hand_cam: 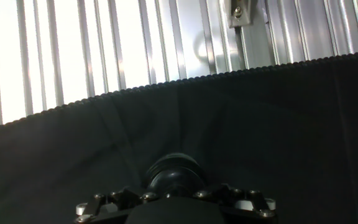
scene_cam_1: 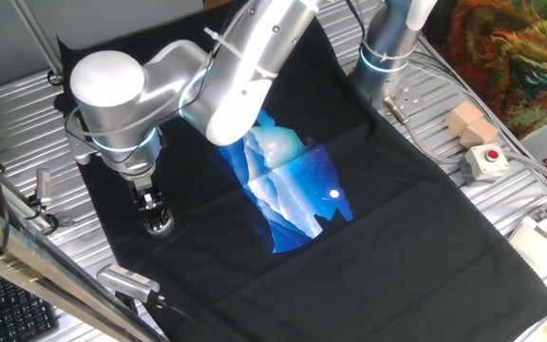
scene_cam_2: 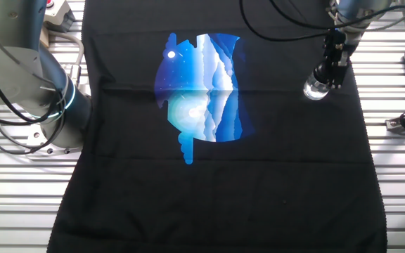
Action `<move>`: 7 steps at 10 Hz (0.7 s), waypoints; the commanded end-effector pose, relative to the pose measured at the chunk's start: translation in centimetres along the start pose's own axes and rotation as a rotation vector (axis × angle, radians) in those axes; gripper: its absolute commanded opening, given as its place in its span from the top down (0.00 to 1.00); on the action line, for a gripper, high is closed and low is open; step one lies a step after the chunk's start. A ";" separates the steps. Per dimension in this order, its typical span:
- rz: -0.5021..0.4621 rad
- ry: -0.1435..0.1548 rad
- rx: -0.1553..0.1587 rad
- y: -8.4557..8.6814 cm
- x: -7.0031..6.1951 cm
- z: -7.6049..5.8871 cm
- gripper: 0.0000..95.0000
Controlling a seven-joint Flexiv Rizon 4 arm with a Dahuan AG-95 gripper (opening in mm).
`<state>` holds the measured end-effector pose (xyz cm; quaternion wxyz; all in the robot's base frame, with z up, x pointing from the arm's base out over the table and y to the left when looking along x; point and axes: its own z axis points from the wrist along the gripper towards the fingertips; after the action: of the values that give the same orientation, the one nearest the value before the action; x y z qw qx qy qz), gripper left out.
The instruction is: Screw the lid onto the jar
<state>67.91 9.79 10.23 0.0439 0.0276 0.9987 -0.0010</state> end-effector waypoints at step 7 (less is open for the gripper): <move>-0.104 0.025 -0.009 1.2 0.8 -5.7 0.20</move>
<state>66.61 10.95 15.81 0.0328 -0.0242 0.9992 0.0011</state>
